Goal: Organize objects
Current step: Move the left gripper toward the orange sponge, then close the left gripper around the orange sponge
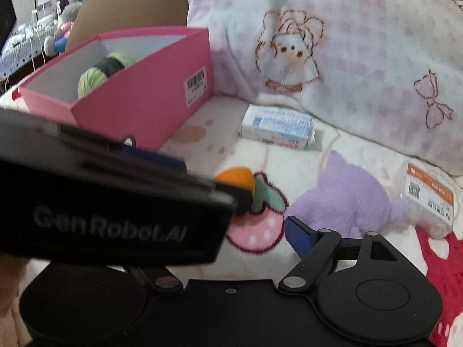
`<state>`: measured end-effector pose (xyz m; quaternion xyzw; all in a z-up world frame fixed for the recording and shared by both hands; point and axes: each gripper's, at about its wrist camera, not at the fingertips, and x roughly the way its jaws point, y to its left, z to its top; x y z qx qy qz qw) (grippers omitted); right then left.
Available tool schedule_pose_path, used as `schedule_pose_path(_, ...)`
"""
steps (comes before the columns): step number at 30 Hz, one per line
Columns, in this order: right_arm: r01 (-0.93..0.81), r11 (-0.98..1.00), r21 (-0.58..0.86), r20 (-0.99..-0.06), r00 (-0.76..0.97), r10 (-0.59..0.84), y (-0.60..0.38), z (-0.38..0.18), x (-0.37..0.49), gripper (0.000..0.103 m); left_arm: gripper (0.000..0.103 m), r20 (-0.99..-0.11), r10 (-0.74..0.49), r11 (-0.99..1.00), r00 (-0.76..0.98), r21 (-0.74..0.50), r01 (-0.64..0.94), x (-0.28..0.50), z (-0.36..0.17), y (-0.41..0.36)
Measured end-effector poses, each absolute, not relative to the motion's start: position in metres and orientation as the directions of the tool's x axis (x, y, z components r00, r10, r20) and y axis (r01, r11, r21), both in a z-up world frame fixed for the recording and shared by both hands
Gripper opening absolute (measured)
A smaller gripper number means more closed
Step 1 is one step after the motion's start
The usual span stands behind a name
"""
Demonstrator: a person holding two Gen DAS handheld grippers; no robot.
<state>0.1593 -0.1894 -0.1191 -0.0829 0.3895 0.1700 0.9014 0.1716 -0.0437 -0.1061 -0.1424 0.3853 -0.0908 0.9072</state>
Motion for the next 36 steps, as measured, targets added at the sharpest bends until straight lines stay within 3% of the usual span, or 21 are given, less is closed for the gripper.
schedule_pose_path(8,-0.41,0.911,-0.05,-0.721,0.646,0.251,-0.183,-0.121,0.159,0.069,0.039,-0.679,-0.286,0.933,0.676,-0.357,0.037,0.178,-0.12,-0.046)
schedule_pose_path(12,-0.434,0.899,-0.057,-0.726,0.636,0.261,-0.18,-0.123,0.167,0.049,0.032,-0.678,-0.279,0.936,0.68,-0.351,0.034,0.181,-0.123,-0.048)
schedule_pose_path(18,-0.417,0.908,-0.045,-0.726,0.638,0.257,-0.184,-0.129,0.182,0.039,0.031,-0.671,-0.296,0.924,0.679,-0.383,0.025,0.184,-0.124,-0.042)
schedule_pose_path(36,-0.49,0.868,-0.074,-0.741,0.609,0.281,-0.179,-0.116,0.161,0.036,0.032,-0.697,-0.336,0.902,0.633,-0.431,0.004,0.176,-0.12,-0.039)
